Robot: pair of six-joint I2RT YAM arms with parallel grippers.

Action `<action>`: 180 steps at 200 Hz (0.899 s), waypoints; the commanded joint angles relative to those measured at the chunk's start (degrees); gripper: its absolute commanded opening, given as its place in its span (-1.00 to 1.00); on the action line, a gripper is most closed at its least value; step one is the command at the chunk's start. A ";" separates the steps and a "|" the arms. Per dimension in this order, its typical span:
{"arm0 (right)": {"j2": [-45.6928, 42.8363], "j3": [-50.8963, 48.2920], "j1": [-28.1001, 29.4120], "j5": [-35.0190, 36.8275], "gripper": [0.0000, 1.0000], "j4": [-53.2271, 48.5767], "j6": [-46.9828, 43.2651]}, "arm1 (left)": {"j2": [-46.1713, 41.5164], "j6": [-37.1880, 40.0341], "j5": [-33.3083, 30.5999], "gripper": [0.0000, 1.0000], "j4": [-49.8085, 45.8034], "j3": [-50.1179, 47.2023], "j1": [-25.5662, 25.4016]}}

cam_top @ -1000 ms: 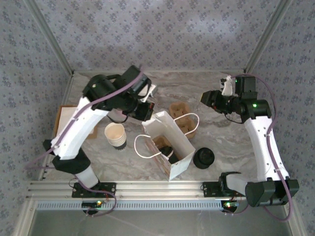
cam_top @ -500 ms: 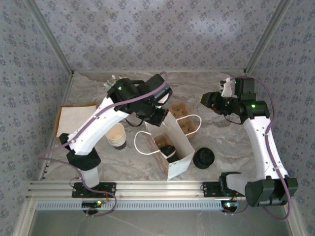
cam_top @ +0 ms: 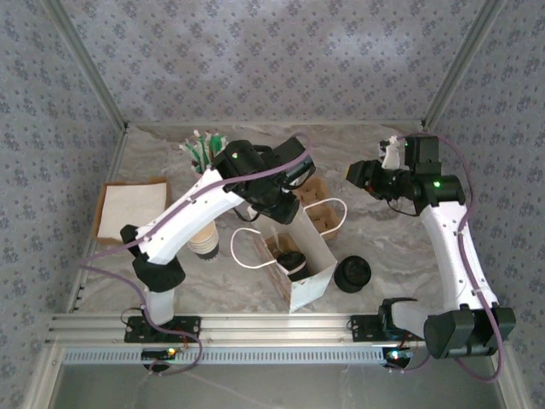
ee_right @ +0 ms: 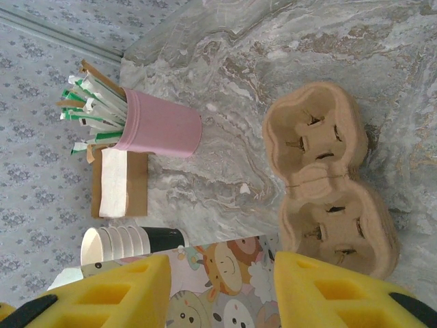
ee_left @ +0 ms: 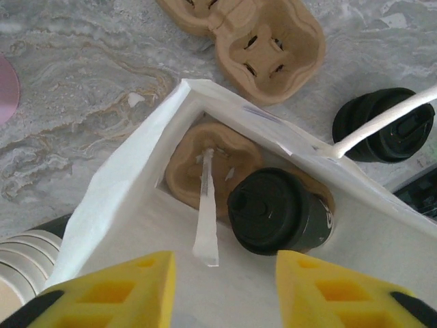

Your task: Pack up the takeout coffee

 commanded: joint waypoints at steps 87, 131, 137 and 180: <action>4.75 7.23 7.20 0.04 0.18 2.30 0.74 | -10.64 -2.35 -13.52 0.99 -4.93 6.72 5.16; 11.80 14.09 12.04 0.22 0.39 2.37 0.37 | -31.41 -5.11 -12.05 0.99 13.41 -20.75 17.81; 12.96 15.07 12.79 0.28 0.40 2.23 0.17 | -34.55 -5.61 -11.55 0.99 15.88 -25.25 20.57; 21.02 21.12 18.32 1.32 0.47 0.89 -2.11 | -48.32 -6.38 -2.39 0.99 24.99 -47.42 43.42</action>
